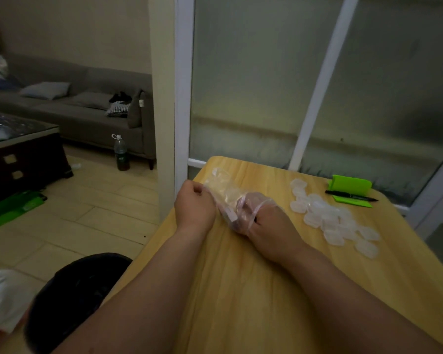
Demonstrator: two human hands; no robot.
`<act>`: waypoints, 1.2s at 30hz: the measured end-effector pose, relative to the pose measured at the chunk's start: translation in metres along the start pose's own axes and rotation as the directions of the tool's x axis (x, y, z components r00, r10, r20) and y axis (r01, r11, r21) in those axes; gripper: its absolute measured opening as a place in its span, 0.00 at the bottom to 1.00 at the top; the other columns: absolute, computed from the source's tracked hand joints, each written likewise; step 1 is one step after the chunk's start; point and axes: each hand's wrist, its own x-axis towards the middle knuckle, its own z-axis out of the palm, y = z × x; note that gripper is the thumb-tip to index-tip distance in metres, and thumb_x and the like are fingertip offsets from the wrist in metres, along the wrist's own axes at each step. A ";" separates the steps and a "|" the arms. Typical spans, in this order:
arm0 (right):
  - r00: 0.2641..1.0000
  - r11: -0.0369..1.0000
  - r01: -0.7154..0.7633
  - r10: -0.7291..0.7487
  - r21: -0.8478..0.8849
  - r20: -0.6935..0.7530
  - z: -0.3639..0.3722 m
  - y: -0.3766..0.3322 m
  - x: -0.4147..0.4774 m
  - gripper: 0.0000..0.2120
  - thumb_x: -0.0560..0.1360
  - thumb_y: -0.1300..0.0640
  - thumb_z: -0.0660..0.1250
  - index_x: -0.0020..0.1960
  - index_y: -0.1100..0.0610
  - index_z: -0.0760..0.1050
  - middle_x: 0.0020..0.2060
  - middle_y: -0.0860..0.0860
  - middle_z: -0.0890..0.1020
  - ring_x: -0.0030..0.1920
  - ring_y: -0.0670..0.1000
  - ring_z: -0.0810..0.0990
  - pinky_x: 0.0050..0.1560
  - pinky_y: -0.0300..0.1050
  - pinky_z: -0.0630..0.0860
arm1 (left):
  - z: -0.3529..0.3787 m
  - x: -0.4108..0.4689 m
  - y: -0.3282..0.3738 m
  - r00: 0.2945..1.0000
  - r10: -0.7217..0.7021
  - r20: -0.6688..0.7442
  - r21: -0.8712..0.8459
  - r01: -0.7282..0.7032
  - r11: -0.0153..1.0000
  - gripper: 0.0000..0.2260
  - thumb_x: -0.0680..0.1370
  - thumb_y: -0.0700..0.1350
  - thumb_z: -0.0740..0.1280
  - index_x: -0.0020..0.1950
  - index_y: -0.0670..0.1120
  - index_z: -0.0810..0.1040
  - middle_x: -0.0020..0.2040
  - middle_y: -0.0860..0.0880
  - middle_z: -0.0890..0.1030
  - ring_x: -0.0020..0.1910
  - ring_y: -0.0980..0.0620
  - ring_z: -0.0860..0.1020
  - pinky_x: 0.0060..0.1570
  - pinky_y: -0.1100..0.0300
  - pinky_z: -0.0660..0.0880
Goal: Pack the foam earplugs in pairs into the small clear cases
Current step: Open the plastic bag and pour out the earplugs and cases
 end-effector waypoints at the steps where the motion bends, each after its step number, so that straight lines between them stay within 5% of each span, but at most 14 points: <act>1: 1.000 1.000 0.003 -0.003 -0.005 0.030 -0.002 0.000 0.000 0.05 0.78 0.47 0.70 0.50 0.48 0.78 0.46 0.43 0.78 0.46 0.45 0.78 0.49 0.47 0.76 | 0.000 0.000 0.001 1.000 0.002 0.006 0.004 -0.002 1.000 0.04 0.82 0.42 0.64 0.49 0.46 0.77 0.45 0.47 0.81 0.45 0.47 0.80 0.46 0.50 0.80; 3: 0.994 0.998 0.045 -0.041 -0.044 0.100 -0.002 0.001 -0.001 0.12 0.78 0.43 0.67 0.55 0.48 0.81 0.50 0.44 0.78 0.50 0.45 0.78 0.53 0.48 0.77 | 0.002 -0.001 0.001 0.999 0.017 0.027 0.028 -0.018 0.999 0.04 0.82 0.43 0.64 0.49 0.47 0.77 0.45 0.48 0.81 0.46 0.47 0.81 0.47 0.49 0.80; 7: 0.982 0.990 0.112 -0.097 -0.090 0.160 -0.003 -0.004 -0.001 0.08 0.83 0.44 0.64 0.56 0.44 0.80 0.51 0.42 0.78 0.52 0.43 0.77 0.54 0.43 0.77 | 0.001 -0.005 0.004 0.982 0.042 0.184 0.048 -0.051 0.998 0.06 0.81 0.48 0.63 0.56 0.50 0.77 0.46 0.50 0.83 0.46 0.49 0.82 0.49 0.47 0.81; 11: 0.986 0.997 0.043 -0.031 -0.066 0.165 -0.004 -0.007 -0.001 0.22 0.80 0.39 0.56 0.60 0.50 0.81 0.54 0.49 0.82 0.53 0.48 0.82 0.57 0.50 0.78 | 0.000 -0.006 0.001 0.932 0.123 0.341 0.191 -0.197 0.962 0.07 0.81 0.46 0.64 0.52 0.48 0.82 0.45 0.51 0.83 0.45 0.52 0.80 0.46 0.54 0.78; 14: 0.992 0.993 0.045 -0.032 -0.107 0.120 -0.005 -0.002 -0.003 0.21 0.80 0.38 0.59 0.59 0.51 0.80 0.53 0.48 0.80 0.50 0.48 0.80 0.54 0.51 0.79 | 0.000 -0.004 -0.002 0.948 0.152 0.279 0.223 -0.218 0.950 0.09 0.82 0.43 0.64 0.44 0.47 0.80 0.41 0.50 0.81 0.43 0.49 0.79 0.43 0.55 0.76; 20: 0.998 0.999 0.034 -0.035 0.004 0.057 -0.002 0.001 -0.009 0.10 0.77 0.42 0.73 0.50 0.46 0.77 0.46 0.44 0.80 0.43 0.45 0.80 0.44 0.44 0.76 | 0.004 -0.002 -0.002 0.976 0.131 0.173 0.214 -0.167 0.962 0.09 0.82 0.43 0.62 0.44 0.45 0.79 0.41 0.47 0.81 0.44 0.46 0.80 0.47 0.49 0.80; 26: 0.996 0.999 0.020 -0.015 -0.049 0.092 0.004 0.004 -0.011 0.25 0.80 0.34 0.56 0.59 0.49 0.82 0.54 0.47 0.81 0.52 0.47 0.80 0.58 0.47 0.78 | 0.004 -0.001 -0.005 0.983 0.131 0.130 0.182 -0.153 0.971 0.09 0.83 0.43 0.62 0.44 0.45 0.78 0.42 0.47 0.81 0.44 0.46 0.80 0.46 0.51 0.78; 32: 0.995 0.995 0.028 -0.037 0.093 0.092 -0.008 -0.004 -0.013 0.10 0.83 0.45 0.67 0.45 0.47 0.79 0.41 0.44 0.80 0.43 0.45 0.79 0.43 0.46 0.74 | 0.001 0.002 -0.006 0.992 0.119 0.037 0.204 -0.124 0.971 0.11 0.84 0.44 0.61 0.44 0.44 0.76 0.43 0.45 0.79 0.43 0.46 0.78 0.38 0.54 0.71; 36: 0.991 0.997 0.050 -0.057 0.056 0.120 -0.001 0.002 -0.009 0.12 0.84 0.43 0.64 0.51 0.48 0.81 0.45 0.44 0.82 0.47 0.45 0.80 0.51 0.52 0.78 | 0.002 -0.004 -0.002 0.981 0.113 0.157 0.121 -0.132 0.984 0.12 0.83 0.49 0.61 0.47 0.45 0.77 0.43 0.47 0.79 0.43 0.46 0.78 0.44 0.49 0.76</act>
